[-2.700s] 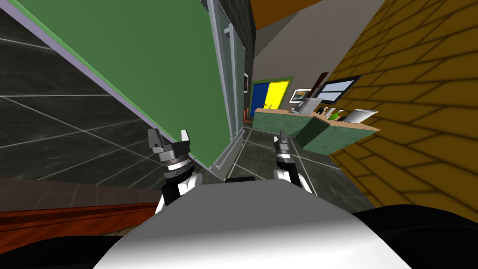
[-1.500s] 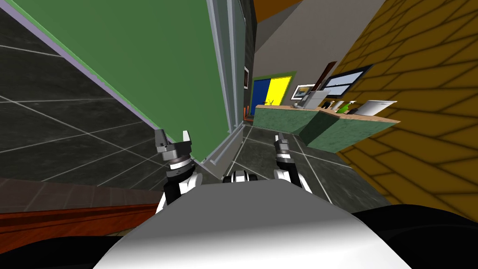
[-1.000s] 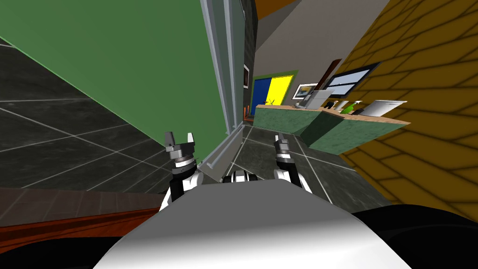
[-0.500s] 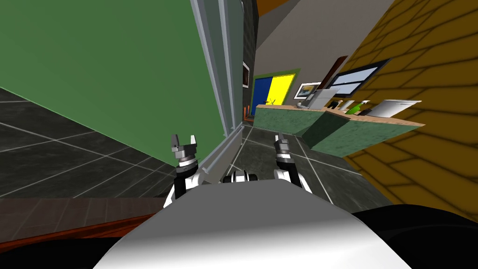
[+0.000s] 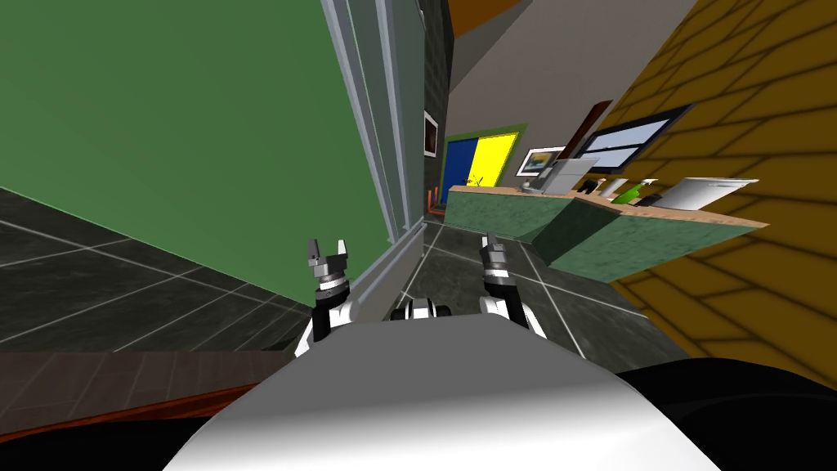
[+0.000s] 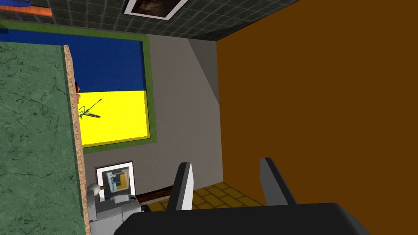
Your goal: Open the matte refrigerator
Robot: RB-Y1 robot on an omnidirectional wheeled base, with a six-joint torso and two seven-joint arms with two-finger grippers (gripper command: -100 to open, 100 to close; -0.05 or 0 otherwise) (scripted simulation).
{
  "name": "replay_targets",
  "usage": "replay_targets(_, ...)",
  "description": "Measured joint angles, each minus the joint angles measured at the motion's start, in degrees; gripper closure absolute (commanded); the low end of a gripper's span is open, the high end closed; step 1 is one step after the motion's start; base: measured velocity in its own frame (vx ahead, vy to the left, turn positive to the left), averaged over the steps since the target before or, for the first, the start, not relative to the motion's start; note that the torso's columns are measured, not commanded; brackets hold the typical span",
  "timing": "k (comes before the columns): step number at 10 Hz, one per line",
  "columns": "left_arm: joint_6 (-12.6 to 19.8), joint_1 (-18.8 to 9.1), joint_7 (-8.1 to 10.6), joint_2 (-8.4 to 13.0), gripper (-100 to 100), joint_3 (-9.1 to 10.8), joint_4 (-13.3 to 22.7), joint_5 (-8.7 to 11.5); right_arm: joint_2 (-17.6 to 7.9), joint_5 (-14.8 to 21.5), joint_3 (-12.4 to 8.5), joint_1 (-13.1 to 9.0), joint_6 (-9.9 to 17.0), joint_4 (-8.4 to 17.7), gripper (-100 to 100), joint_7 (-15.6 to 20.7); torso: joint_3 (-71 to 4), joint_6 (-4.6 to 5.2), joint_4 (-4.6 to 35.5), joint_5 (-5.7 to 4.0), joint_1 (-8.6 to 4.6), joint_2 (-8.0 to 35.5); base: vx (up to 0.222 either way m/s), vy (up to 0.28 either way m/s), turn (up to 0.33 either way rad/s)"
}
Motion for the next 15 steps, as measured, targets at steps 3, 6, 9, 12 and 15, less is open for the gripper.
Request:
replay_targets(3,-1.35,-0.99,0.88,0.27,-100,0.18,3.93,1.22,0.00,0.00,0.00,0.00,0.00,0.00,0,0.00,-0.15,0.11,-0.14,0.13,0.27,-0.26,0.072,-0.067,0.031)
replay_targets(6,-2.09,-2.37,1.74,0.37,-100,0.60,7.64,2.53,0.00,0.00,0.00,0.00,0.00,0.00,0,0.00,-0.49,0.22,-0.33,0.15,0.22,-0.80,0.074,-0.084,0.029)
replay_targets(9,-3.37,-2.63,2.59,0.27,-100,0.69,10.66,3.40,-0.01,0.00,-0.01,-0.01,0.00,0.00,0,0.00,-0.48,0.36,-0.29,0.20,0.45,-0.76,0.061,-0.057,0.026)
replay_targets(12,-4.43,-3.79,3.47,0.31,-100,1.01,14.12,4.45,-0.01,0.00,0.00,0.00,0.00,0.00,0,0.00,-0.55,0.30,-0.38,0.23,0.39,-0.93,0.051,-0.058,0.012)
replay_targets(15,-5.77,-4.87,4.65,0.16,-100,1.35,18.11,5.64,0.00,0.00,0.00,0.00,0.00,0.00,0,0.00,-0.54,0.30,-0.35,0.21,0.32,-0.93,0.078,-0.095,0.030)
